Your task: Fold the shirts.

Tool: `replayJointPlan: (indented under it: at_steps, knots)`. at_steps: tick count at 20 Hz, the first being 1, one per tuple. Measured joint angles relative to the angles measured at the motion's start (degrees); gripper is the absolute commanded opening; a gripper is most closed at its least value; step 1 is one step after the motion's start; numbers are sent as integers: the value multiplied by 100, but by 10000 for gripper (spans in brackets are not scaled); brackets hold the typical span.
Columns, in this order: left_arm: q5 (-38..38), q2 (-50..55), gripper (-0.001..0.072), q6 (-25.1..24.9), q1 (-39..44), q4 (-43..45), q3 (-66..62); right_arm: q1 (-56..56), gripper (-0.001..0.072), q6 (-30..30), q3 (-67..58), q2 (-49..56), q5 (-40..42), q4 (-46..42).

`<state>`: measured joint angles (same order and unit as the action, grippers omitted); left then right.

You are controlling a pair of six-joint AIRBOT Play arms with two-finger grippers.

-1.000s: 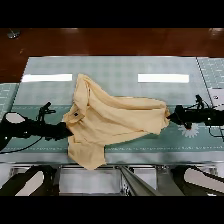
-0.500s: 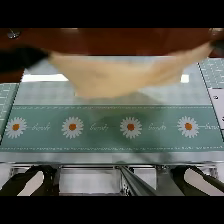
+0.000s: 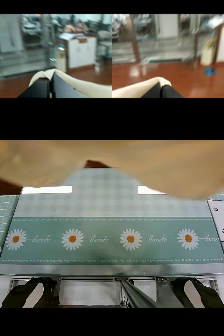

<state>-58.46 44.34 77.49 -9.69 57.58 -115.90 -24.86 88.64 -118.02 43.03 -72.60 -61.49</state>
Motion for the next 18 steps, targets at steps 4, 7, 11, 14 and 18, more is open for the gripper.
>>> replayJointPlan:
  at_steps: [4, 7, 11, 14, 18]
  knots:
    - [-498, -828, 19, 485, 0, 1375, -225, 61, 20, 256, -81, -909, -761, -1082]
    - [-1139, -1198, 19, 619, 37, 1982, -168, 372, 21, 402, -63, -1222, -1266, -1694]
    - [-1692, -1368, 20, 772, 70, 2273, 511, 697, 21, 424, 76, -1200, -2223, -2184]
    - [-1888, -1268, 20, 852, 76, 2122, 1491, 776, 21, 417, 848, -1130, -2636, -2061]
    - [-1788, -811, 20, 896, 76, 1869, 2920, 813, 21, 275, 2612, -1023, -2212, -1711]
